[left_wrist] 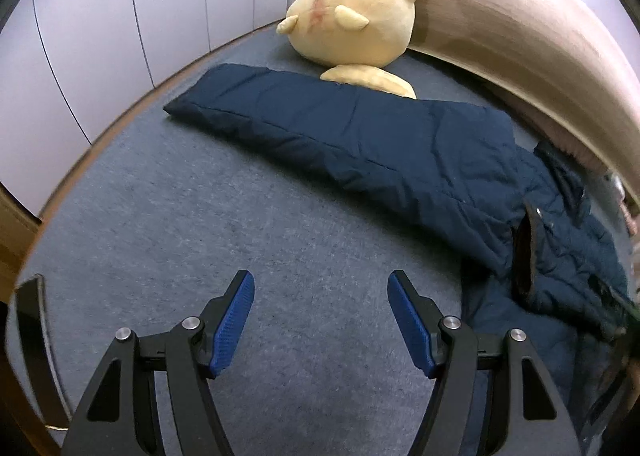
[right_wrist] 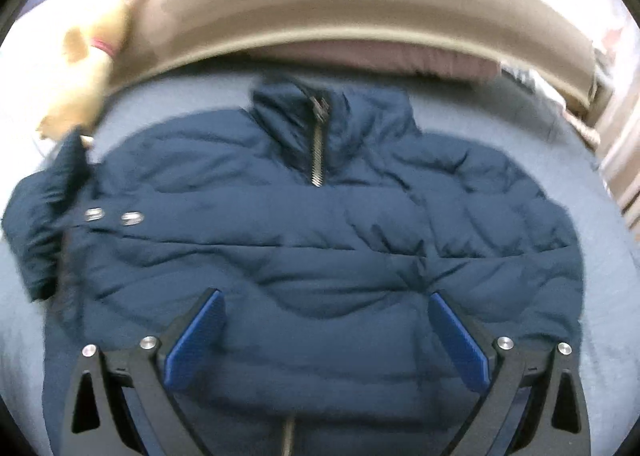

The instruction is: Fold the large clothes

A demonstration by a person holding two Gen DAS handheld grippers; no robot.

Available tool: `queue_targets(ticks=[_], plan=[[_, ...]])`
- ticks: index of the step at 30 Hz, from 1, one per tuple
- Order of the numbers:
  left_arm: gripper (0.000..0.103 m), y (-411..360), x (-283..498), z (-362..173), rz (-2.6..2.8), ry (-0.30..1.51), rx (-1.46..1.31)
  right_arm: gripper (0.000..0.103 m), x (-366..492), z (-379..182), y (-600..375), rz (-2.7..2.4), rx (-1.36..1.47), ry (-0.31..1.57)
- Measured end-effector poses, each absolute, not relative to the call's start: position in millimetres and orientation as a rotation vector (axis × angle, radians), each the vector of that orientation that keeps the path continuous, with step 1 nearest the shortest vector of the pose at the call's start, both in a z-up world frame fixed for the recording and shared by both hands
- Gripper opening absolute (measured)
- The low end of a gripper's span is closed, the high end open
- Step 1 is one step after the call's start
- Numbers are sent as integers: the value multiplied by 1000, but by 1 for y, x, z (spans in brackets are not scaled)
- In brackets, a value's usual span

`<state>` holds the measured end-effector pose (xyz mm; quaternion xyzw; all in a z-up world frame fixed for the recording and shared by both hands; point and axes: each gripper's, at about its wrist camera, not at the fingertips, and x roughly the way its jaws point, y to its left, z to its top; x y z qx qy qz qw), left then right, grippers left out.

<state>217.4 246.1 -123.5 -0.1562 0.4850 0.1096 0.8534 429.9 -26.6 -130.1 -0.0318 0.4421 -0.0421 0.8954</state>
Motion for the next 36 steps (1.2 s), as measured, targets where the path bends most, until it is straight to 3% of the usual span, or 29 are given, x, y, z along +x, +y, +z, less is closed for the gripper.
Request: queue_targets(ticks=[10, 19, 27, 32, 33, 35, 36], plan=[[70, 252, 228, -129, 159, 949, -353, 103, 328, -129, 58, 36, -232, 788], [70, 287, 254, -140, 323, 928, -244, 103, 304, -159, 78, 21, -330, 808], [70, 378, 311, -167, 214, 953, -755, 103, 307, -167, 62, 13, -232, 834], [69, 397, 337, -176, 215, 909, -831, 103, 305, -165, 57, 33, -179, 831], [58, 399, 341, -177, 207, 905, -836, 103, 305, -164, 54, 40, -162, 829], [18, 403, 347, -179, 212, 914, -835, 103, 304, -161, 49, 51, -128, 825], [13, 404, 346, -177, 217, 910, -849, 103, 303, -158, 45, 55, -105, 820]])
